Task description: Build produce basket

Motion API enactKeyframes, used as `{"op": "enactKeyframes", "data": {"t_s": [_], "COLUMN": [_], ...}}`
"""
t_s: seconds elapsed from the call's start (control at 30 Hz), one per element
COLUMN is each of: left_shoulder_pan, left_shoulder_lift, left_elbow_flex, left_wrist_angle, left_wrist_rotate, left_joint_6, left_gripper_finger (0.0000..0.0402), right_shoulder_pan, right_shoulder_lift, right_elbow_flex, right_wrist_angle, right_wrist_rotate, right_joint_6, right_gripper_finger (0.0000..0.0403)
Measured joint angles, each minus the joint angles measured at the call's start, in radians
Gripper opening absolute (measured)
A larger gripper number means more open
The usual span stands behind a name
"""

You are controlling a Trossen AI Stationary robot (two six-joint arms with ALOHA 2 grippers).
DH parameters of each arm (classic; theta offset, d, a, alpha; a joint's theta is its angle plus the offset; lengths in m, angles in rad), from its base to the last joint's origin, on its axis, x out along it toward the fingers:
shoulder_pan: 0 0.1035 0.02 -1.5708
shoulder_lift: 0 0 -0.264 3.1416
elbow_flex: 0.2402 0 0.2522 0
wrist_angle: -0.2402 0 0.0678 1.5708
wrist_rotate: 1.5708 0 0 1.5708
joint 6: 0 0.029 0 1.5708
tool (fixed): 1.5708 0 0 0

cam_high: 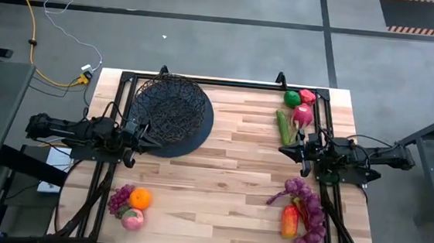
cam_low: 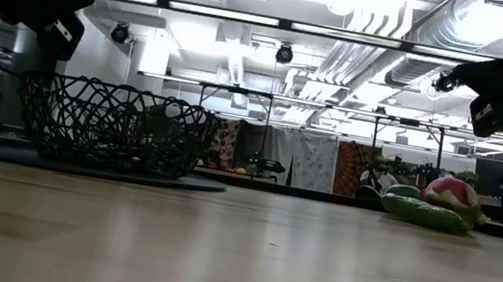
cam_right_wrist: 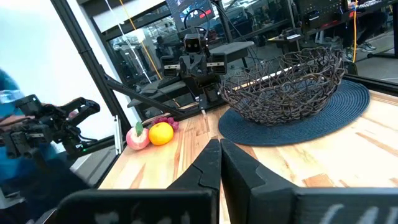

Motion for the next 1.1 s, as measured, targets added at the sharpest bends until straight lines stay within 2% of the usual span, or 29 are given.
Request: {"op": "enactKeyframes", "data": {"t_s": [1.0,1.1], "left_shoulder_pan": [0.0,-0.001], "left_shoulder_lift": [0.0,0.0], "left_elbow_flex": [0.0,0.0], "left_wrist_angle": [0.005,0.052], "left_wrist_rotate": [-0.001,-0.048], "left_joint_6": [0.0,0.0], "left_gripper_finger": [0.0001,0.0001], "right_shoulder_pan": [0.0,0.0], "right_shoulder_lift": [0.0,0.0], "right_elbow_flex": [0.0,0.0], "right_wrist_angle": [0.0,0.0], "right_wrist_rotate": [0.0,0.0], "right_joint_6": [0.0,0.0], "right_gripper_finger": [0.0,0.0]}}
